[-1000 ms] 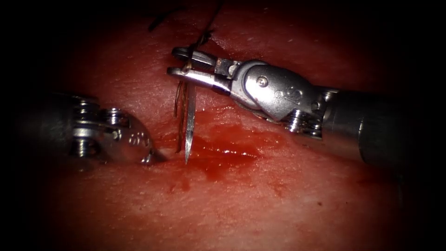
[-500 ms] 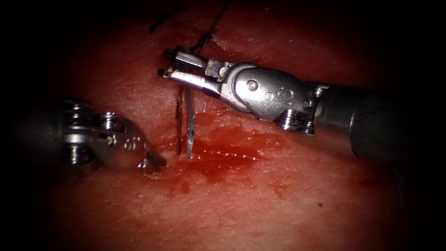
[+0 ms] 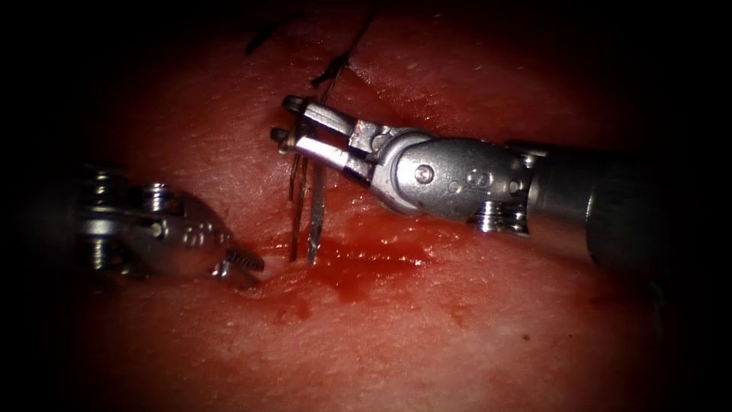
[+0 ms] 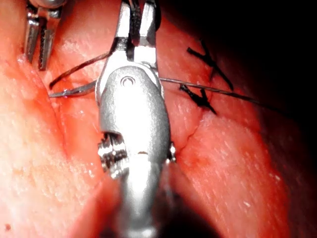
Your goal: Wound Closure
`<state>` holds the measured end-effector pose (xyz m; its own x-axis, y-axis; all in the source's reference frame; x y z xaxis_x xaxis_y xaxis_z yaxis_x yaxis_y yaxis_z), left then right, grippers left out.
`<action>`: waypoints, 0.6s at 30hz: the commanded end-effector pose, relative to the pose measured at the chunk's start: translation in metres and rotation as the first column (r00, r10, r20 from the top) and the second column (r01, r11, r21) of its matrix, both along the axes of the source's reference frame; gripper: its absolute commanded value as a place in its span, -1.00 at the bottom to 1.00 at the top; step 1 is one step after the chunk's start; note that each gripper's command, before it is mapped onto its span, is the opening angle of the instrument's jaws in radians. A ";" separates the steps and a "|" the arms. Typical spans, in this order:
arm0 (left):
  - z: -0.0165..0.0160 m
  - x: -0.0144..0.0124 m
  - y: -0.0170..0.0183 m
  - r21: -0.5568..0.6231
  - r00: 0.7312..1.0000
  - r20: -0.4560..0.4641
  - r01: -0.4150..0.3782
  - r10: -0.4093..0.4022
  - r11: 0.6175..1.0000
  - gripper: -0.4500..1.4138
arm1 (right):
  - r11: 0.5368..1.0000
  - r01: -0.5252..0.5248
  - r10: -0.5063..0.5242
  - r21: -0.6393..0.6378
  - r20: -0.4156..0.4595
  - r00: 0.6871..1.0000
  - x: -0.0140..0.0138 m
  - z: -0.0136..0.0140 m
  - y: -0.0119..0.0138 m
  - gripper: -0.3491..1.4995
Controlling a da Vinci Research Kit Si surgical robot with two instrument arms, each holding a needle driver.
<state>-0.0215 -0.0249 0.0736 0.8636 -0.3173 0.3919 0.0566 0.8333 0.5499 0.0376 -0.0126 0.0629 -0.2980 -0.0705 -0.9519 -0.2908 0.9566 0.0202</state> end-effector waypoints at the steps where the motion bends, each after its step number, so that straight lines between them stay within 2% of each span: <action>1: 0.0003 -0.0006 0.0002 -0.005 1.000 0.001 0.003 -0.003 1.000 -0.50 | 1.000 -0.004 0.004 -0.007 -0.007 1.000 0.0009 0.0001 -0.0001 -1.00; 5: -0.0008 -0.0003 0.0010 -0.025 0.999 0.018 0.039 -0.039 0.999 -0.48 | 0.999 -0.047 0.047 -0.010 -0.026 0.999 0.0015 0.0001 -0.0012 -1.00; 13: -0.0051 0.0005 0.0023 -0.053 0.987 0.071 0.146 -0.142 0.988 -0.42 | 0.998 -0.039 0.040 0.052 -0.018 0.999 0.0020 0.0018 -0.0029 -1.00; 14: -0.0062 0.0007 0.0022 -0.055 0.981 0.079 0.181 -0.176 0.982 -0.41 | 0.996 -0.039 0.041 0.080 -0.017 0.999 0.0019 0.0019 -0.0028 -1.00; 18: -0.0079 0.0008 0.0002 -0.074 0.975 0.097 0.208 -0.200 0.975 -0.41 | 0.995 -0.038 0.040 0.093 -0.016 0.999 0.0018 0.0021 -0.0038 -1.00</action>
<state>-0.0201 -0.0252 0.0650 0.7426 -0.4468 0.4989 0.1893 0.8545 0.4837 0.0386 -0.0164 0.0647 -0.3128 0.0078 -0.9498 -0.3277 0.9377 0.1156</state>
